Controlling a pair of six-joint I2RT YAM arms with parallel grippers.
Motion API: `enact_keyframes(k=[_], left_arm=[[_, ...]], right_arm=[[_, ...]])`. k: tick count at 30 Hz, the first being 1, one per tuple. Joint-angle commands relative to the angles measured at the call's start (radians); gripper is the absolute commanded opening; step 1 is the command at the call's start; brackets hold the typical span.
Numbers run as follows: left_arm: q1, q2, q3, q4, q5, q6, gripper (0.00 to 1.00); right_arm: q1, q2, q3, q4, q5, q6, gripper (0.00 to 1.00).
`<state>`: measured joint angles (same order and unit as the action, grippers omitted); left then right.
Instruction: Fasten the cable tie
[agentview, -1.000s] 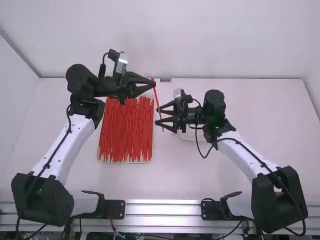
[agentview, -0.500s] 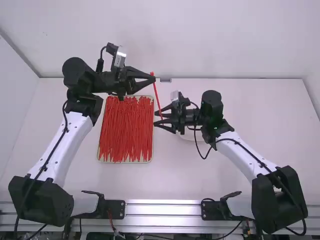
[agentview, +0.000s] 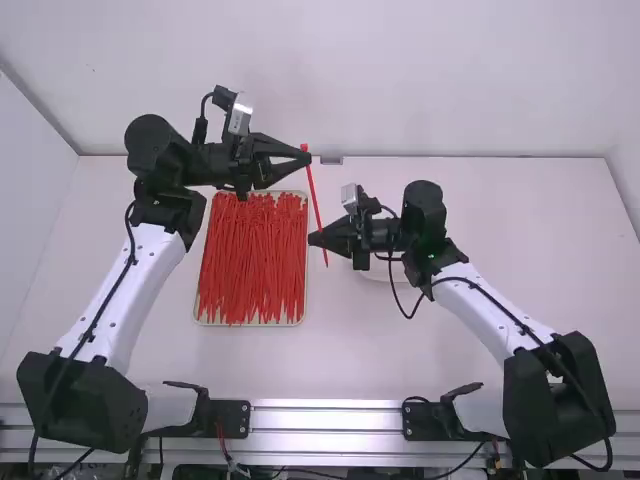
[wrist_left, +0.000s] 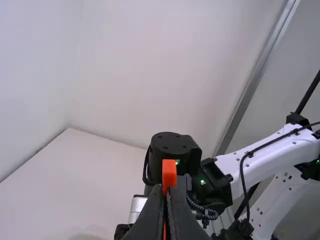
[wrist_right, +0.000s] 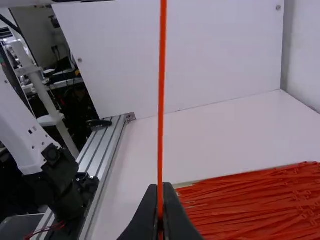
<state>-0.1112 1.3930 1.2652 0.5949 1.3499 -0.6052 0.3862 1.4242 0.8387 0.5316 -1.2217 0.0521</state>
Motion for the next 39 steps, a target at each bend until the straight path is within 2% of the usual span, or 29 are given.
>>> enact_keyframes(k=[1, 6, 7, 8, 9, 10, 11, 12, 19, 25, 29, 35, 39], left_arm=[[0.001, 0.013, 0.027, 0.011, -0.007, 0.010, 0.01], [0.001, 0.013, 0.026, 0.009, -0.008, 0.010, 0.02], [0.000, 0.013, 0.026, 0.002, -0.008, 0.011, 0.06], [0.000, 0.013, 0.026, 0.003, -0.008, 0.011, 0.15], [0.001, 0.013, 0.026, 0.004, -0.008, 0.014, 0.29], [0.005, 0.013, 0.026, 0.003, -0.007, 0.022, 0.53], [0.012, 0.013, 0.026, 0.003, -0.007, 0.022, 0.82], [0.021, 0.013, 0.026, 0.003, -0.007, 0.021, 0.99], [0.096, 0.013, 0.026, -0.043, -0.026, 0.017, 0.99], [0.151, 0.013, 0.026, -0.131, -0.113, 0.038, 0.99], [0.150, 0.013, 0.026, -0.184, -0.146, 0.065, 0.99], [0.150, 0.013, 0.040, -0.311, -0.334, 0.109, 0.99], [0.149, 0.013, 0.063, -0.373, -0.402, 0.132, 0.99]], right_arm=[[0.000, 0.003, 0.029, 0.002, -0.013, -0.005, 0.00], [0.000, 0.003, 0.029, 0.003, -0.012, -0.005, 0.00], [0.000, 0.003, 0.030, 0.003, -0.012, -0.005, 0.00], [0.000, 0.003, 0.030, 0.003, -0.012, -0.005, 0.00], [0.000, 0.003, 0.030, 0.003, -0.009, -0.006, 0.00], [-0.002, 0.003, 0.030, 0.003, -0.002, -0.010, 0.00], [-0.008, 0.003, 0.030, 0.002, 0.009, -0.018, 0.00], [-0.016, 0.003, 0.030, 0.002, 0.023, -0.020, 0.00], [-0.118, 0.003, 0.030, 0.011, 0.060, 0.012, 0.00], [-0.179, 0.003, 0.030, 0.005, 0.180, 0.056, 0.00], [-0.192, 0.003, 0.030, -0.018, 0.255, 0.057, 0.00], [-0.188, 0.003, 0.030, -0.085, 0.449, 0.056, 0.00], [-0.190, 0.003, 0.030, -0.108, 0.539, 0.099, 0.00]])
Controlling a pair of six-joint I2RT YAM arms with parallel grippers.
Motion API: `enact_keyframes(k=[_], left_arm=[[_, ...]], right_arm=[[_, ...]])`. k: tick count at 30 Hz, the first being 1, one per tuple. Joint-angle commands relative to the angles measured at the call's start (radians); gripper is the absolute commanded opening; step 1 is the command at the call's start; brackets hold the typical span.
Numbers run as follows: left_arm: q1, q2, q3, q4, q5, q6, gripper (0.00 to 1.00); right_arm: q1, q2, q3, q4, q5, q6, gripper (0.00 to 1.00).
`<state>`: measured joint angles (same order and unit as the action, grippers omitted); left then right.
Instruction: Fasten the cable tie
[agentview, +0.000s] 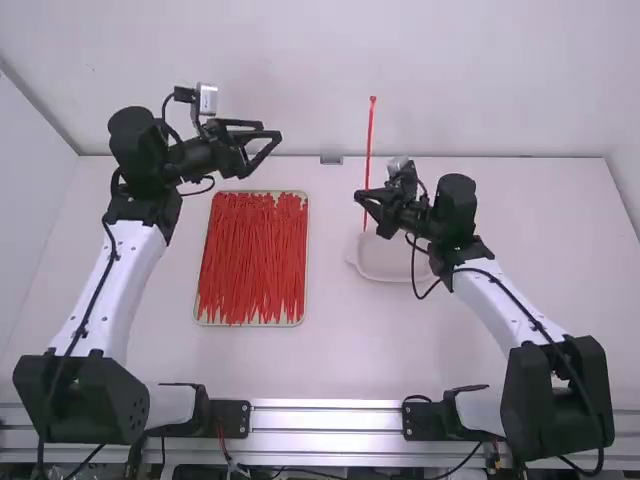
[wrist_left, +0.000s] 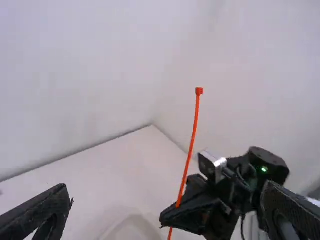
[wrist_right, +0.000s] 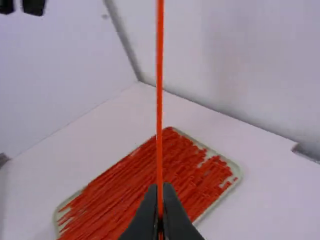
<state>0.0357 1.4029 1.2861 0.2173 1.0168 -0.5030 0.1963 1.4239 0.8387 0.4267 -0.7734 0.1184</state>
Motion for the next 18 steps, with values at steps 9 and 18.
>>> enact_keyframes(k=[9, 18], left_arm=[[-0.027, 0.003, 0.116, -0.230, -0.251, 0.127, 0.99], [-0.158, 0.003, 0.156, -0.357, -0.387, 0.231, 0.99]], right_arm=[[0.013, 0.003, 0.030, -0.045, 0.297, 0.095, 0.00], [0.163, 0.000, 0.063, -0.155, 0.687, 0.120, 0.00]])
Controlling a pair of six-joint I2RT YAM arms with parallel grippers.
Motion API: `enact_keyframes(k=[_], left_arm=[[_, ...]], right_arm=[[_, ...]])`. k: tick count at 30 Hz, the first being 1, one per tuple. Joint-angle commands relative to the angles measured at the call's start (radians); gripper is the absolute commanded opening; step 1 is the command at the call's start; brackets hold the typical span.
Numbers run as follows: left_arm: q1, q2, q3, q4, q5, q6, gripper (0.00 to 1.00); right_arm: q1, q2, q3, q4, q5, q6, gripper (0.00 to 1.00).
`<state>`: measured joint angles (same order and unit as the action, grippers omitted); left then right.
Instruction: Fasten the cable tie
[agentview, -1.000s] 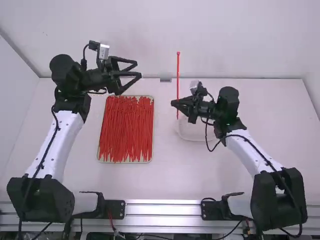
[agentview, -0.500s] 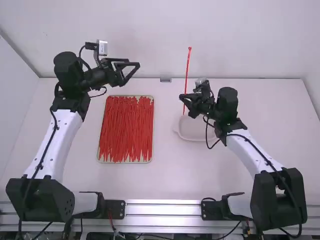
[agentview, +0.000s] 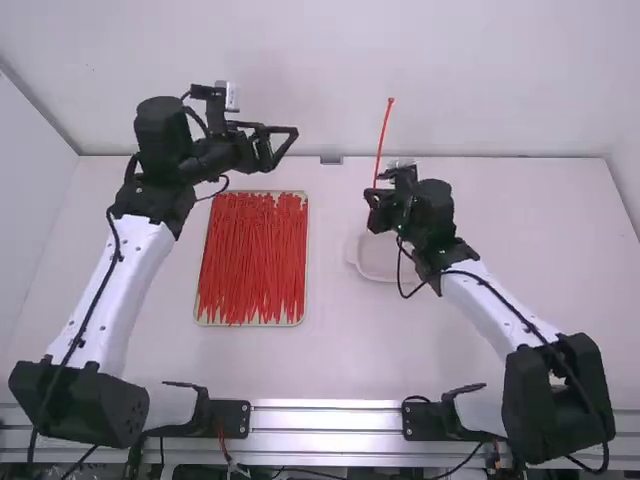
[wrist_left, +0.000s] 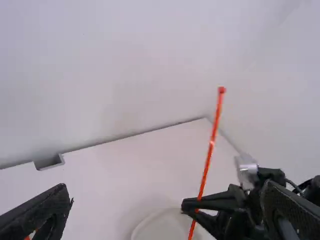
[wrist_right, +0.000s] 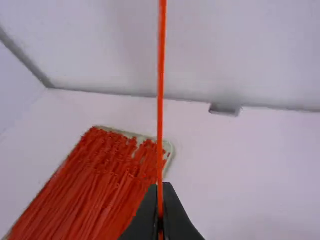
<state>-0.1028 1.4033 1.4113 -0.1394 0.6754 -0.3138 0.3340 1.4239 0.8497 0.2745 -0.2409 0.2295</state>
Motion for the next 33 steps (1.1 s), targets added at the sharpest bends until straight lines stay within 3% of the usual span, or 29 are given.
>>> enact_keyframes(k=[1, 9, 19, 33], left_arm=[[-0.031, 0.002, 0.032, -0.006, -0.053, 0.042, 0.99], [-0.109, 0.002, 0.033, -0.023, -0.131, 0.053, 0.99], [-0.187, 0.002, 0.033, -0.040, -0.222, 0.071, 0.99], [-0.200, 0.002, 0.033, -0.030, -0.137, 0.034, 0.99]], right_arm=[[0.043, 0.000, 0.067, -0.036, 0.201, 0.008, 0.00], [0.203, 0.000, 0.174, -0.244, 0.571, 0.004, 0.00], [0.399, 0.000, 0.186, -0.264, 0.935, -0.059, 0.00], [0.537, 0.000, 0.186, -0.287, 1.255, -0.062, 0.00]])
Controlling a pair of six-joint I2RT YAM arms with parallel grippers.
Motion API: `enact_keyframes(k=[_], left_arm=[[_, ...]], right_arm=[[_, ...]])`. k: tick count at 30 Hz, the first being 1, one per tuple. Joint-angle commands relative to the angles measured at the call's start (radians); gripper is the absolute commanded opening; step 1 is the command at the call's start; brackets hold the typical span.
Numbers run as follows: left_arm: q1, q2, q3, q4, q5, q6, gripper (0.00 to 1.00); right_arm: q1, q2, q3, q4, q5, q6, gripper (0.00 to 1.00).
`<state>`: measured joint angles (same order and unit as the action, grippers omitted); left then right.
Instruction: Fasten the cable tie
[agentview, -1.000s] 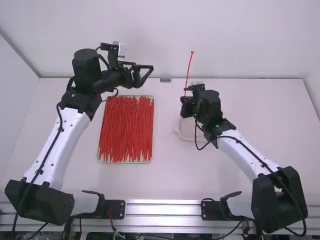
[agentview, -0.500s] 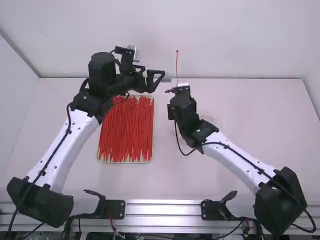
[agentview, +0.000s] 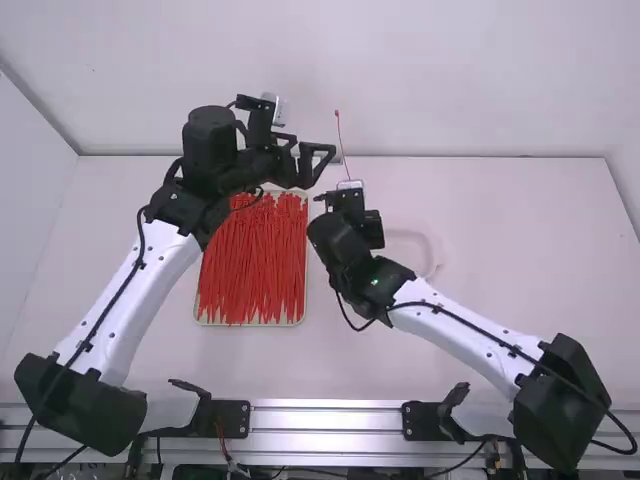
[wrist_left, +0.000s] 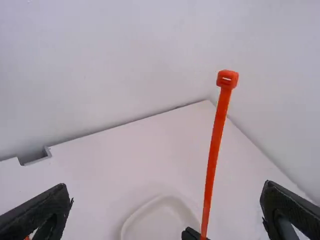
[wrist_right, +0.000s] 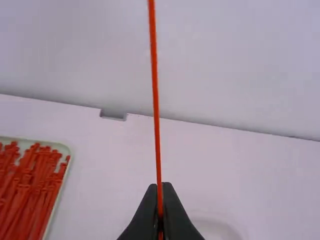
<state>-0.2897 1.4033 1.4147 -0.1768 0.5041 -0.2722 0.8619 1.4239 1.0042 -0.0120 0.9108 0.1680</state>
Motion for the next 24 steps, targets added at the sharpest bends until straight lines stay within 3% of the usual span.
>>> enact_keyframes(k=[1, 16, 24], left_arm=[[-0.017, 0.002, 0.030, 0.013, 0.038, -0.008, 0.99], [-0.055, 0.002, 0.030, 0.071, 0.030, -0.052, 0.98], [-0.058, 0.002, 0.030, 0.092, 0.030, -0.056, 0.89]], right_arm=[[0.017, 0.000, 0.031, -0.001, 0.125, 0.000, 0.00], [0.031, 0.000, 0.031, -0.039, 0.167, -0.012, 0.00], [0.058, 0.000, 0.031, -0.042, 0.168, -0.016, 0.00]])
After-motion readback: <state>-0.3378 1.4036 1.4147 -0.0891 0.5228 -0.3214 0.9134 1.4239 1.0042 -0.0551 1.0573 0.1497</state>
